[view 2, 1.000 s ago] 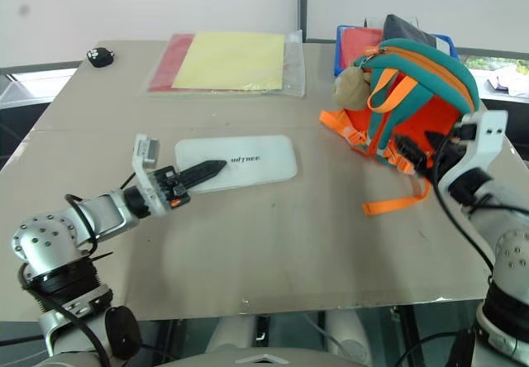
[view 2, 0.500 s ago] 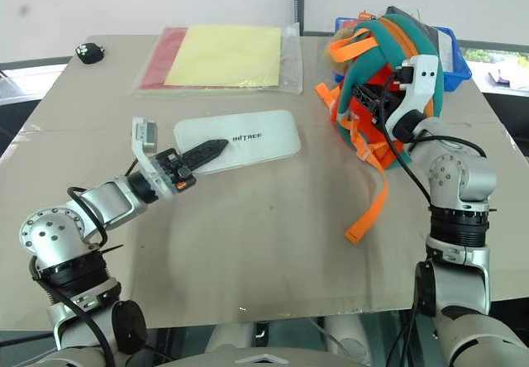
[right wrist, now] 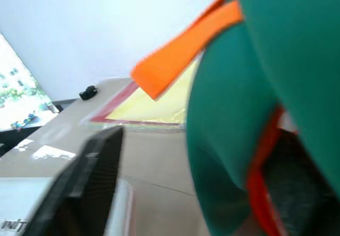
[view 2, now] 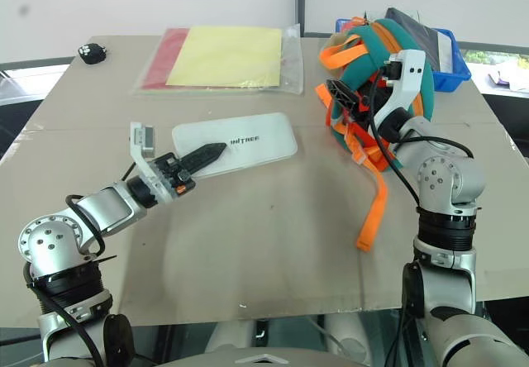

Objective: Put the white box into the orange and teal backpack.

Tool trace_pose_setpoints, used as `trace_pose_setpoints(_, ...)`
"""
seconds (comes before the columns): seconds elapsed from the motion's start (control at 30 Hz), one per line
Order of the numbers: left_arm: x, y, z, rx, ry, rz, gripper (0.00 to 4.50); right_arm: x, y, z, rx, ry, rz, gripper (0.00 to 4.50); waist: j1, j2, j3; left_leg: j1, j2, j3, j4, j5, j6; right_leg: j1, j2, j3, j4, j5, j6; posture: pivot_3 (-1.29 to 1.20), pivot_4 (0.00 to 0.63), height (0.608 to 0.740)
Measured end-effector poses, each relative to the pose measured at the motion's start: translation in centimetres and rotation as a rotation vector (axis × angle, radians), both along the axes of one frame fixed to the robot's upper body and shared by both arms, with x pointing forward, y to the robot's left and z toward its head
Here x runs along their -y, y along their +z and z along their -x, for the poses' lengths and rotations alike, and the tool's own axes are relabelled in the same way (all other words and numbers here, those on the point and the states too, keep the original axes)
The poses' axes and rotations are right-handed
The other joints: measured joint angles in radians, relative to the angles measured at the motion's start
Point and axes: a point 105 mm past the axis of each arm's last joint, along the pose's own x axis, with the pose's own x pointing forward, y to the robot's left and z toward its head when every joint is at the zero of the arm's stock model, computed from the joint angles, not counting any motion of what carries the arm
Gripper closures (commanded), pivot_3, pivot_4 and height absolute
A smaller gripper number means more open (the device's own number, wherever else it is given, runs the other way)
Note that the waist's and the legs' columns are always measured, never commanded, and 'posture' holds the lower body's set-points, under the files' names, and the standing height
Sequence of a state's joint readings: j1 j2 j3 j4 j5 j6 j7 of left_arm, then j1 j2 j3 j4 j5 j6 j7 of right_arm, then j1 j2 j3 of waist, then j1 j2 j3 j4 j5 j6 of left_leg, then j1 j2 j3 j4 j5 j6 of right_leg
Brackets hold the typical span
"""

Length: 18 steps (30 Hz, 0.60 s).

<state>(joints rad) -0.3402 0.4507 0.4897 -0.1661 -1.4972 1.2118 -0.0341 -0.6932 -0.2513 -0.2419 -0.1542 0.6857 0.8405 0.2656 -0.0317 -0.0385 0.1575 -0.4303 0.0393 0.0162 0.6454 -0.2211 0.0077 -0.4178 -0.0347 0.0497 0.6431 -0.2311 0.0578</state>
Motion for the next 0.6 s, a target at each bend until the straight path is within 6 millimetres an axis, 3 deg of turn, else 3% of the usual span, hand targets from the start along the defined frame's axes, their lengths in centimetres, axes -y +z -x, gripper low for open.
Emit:
trace_pose_setpoints(0.17,0.0,-0.1,-0.1,-0.005,0.006,-0.012,3.37,-0.4,0.3,-1.2,-0.030,-0.094,-0.022,0.14,-0.001,0.000,0.000,0.000,0.000,0.000,0.000,0.000,0.000,0.000,0.000,0.000,0.001,0.000,0.000,0.00,0.150,0.740)
trace_pose_setpoints(0.37,0.5,-0.2,-0.3,-0.002,0.002,-0.004,3.37,-0.3,1.1,-5.8,-0.026,-0.368,-0.023,0.14,-0.007,0.001,0.000,0.001,0.000,0.000,0.001,0.000,0.000,0.000,0.000,0.000,0.001,0.000,0.000,0.00,0.150,0.740)
trace_pose_setpoints(0.6,-0.2,-0.7,-0.1,-0.005,0.057,0.008,3.37,-1.9,1.5,-7.3,0.082,-0.429,0.049,3.54,-0.007,0.001,0.000,-0.001,0.000,0.000,-0.001,0.000,0.000,0.000,-0.001,0.000,-0.001,0.000,0.000,0.00,0.150,0.740)
